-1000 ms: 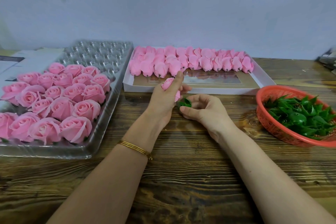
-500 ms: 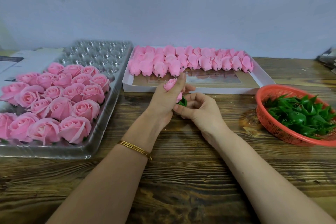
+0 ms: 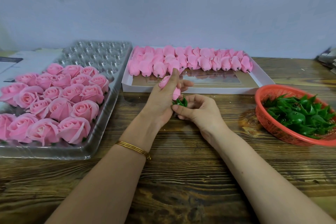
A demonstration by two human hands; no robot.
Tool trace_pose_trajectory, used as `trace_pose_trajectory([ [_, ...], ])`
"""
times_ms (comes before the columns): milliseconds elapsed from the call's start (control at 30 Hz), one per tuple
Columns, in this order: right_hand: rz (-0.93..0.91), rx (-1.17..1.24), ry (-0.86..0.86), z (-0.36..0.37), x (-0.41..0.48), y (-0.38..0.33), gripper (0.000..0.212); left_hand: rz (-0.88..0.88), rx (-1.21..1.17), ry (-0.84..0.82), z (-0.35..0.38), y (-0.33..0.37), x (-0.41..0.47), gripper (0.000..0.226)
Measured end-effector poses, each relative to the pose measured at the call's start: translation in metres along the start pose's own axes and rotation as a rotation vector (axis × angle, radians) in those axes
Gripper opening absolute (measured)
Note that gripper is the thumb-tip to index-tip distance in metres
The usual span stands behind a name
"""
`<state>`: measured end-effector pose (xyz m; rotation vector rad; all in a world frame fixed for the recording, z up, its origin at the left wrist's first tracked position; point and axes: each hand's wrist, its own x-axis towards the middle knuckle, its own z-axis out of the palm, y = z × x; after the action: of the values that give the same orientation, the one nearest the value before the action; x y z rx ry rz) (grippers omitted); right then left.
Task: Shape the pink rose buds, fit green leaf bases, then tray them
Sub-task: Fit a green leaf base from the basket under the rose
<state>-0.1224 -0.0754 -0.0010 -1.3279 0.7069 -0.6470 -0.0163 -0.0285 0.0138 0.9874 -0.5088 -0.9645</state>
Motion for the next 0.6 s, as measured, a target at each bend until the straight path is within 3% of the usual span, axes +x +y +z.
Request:
trace_pose_trajectory([
  [600, -0.099, -0.018, -0.016, 0.0018, -0.004, -0.0017, 0.026, -0.065, -0.058, -0.141, -0.0037, 0.0014, -0.0005, 0.039],
])
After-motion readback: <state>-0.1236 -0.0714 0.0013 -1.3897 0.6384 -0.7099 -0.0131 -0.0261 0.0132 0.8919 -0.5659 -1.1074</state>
